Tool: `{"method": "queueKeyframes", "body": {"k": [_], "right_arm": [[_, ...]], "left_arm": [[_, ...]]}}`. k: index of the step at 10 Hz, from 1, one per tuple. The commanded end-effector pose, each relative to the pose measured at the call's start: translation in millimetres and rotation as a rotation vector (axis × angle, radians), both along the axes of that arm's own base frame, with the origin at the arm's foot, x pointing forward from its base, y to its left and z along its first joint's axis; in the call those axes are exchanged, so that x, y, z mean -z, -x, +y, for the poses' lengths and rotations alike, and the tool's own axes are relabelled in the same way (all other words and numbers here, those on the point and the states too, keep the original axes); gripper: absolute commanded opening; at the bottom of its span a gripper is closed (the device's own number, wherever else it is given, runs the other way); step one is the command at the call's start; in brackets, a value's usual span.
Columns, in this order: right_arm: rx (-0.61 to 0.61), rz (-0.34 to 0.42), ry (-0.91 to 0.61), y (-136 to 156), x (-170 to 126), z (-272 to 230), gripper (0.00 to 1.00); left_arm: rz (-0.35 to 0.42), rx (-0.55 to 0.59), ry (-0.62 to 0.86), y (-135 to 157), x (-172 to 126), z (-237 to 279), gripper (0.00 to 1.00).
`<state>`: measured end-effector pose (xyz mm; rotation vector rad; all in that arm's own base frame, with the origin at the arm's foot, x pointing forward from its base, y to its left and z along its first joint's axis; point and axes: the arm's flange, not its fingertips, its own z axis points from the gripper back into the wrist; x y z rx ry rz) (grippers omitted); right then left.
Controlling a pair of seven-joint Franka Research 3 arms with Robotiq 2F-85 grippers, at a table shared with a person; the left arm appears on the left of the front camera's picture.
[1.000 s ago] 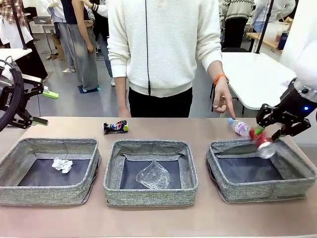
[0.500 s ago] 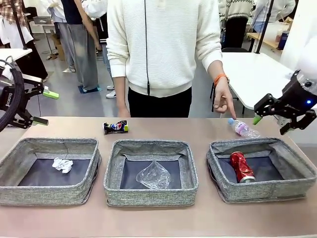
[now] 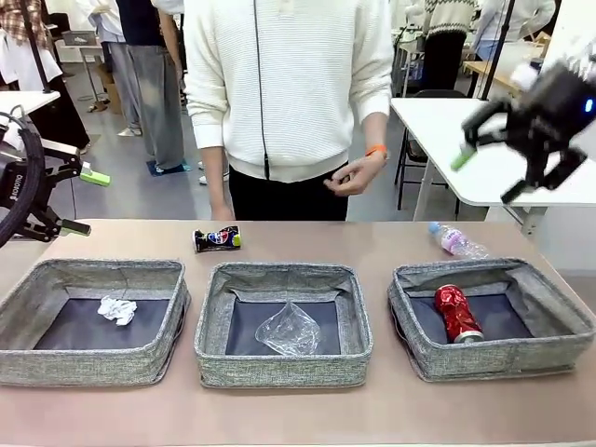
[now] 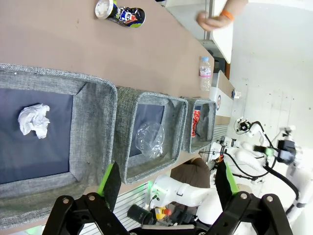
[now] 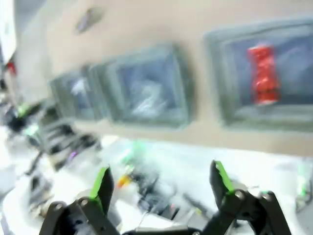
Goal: Sort the waste into the appropriate baskets.
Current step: Place the picked waste into the Fabric basket indicated by the person.
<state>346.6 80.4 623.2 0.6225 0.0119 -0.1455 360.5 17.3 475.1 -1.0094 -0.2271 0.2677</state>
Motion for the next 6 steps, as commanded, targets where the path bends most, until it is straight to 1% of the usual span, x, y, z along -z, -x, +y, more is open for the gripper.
{"method": "queueKeyframes", "body": {"k": [1,2,3,4,5,6], "right_arm": [[0.029,0.089,-0.111,-1.0,-14.6,-19.0,1.00],[0.081,0.083,-0.171,-0.2,3.8,-50.4,1.00],[0.153,0.137,-0.171,0.4,37.9,-86.9,1.00],[0.262,0.225,-0.213,5.7,89.1,-127.2,1.00],[0.387,0.273,-0.128,10.5,122.7,-142.9,1.00],[0.168,0.166,-0.175,5.9,38.9,-97.3,1.00]], "left_arm": [[-0.022,0.006,0.022,0.4,2.1,-0.7,1.00],[-0.022,0.006,0.022,0.4,2.1,-0.7,1.00],[-0.022,0.006,0.022,0.4,2.1,-0.7,1.00],[-0.022,0.006,0.022,0.4,2.1,-0.7,1.00],[-0.022,0.006,0.022,0.4,2.1,-0.7,1.00],[-0.022,0.006,0.022,0.4,2.1,-0.7,1.00]]}}
